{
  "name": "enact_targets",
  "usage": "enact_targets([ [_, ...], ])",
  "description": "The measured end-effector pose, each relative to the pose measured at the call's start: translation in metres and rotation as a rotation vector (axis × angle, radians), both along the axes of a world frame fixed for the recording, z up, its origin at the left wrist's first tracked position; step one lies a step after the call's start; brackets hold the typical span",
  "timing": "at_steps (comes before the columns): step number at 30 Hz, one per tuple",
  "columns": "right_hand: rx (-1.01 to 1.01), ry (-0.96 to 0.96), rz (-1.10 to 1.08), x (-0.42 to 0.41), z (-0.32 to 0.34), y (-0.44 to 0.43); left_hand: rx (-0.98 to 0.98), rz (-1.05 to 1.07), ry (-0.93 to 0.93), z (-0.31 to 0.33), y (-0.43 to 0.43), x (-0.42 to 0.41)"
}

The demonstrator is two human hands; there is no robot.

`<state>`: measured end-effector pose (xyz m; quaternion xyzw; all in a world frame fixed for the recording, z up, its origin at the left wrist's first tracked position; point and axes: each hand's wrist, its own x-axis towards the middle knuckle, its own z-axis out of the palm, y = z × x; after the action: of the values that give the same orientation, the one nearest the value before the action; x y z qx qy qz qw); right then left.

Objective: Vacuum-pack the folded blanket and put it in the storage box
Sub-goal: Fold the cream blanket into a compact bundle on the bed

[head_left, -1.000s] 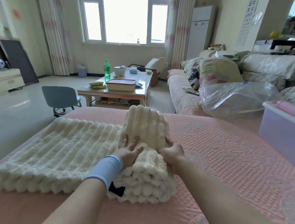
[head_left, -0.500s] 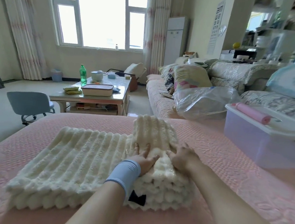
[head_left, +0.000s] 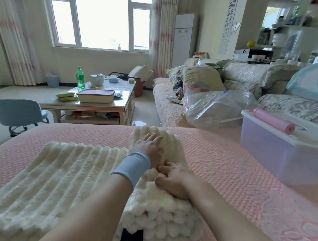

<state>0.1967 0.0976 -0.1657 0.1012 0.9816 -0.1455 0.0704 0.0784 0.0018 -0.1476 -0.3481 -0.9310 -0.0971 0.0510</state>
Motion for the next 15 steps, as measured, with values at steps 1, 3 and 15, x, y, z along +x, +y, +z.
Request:
enact_targets([
  [1,-0.009,0.002,0.000,-0.002,0.004,0.002,-0.018,0.026,-0.030,-0.009,0.003,-0.008],
  [3,-0.042,-0.002,-0.029,-0.009,0.011,0.011,-0.061,0.090,-0.080,-0.034,0.000,-0.024],
  [15,-0.018,0.024,-0.129,-0.115,-0.035,0.034,0.136,0.209,-0.196,-0.084,-0.015,-0.066],
])
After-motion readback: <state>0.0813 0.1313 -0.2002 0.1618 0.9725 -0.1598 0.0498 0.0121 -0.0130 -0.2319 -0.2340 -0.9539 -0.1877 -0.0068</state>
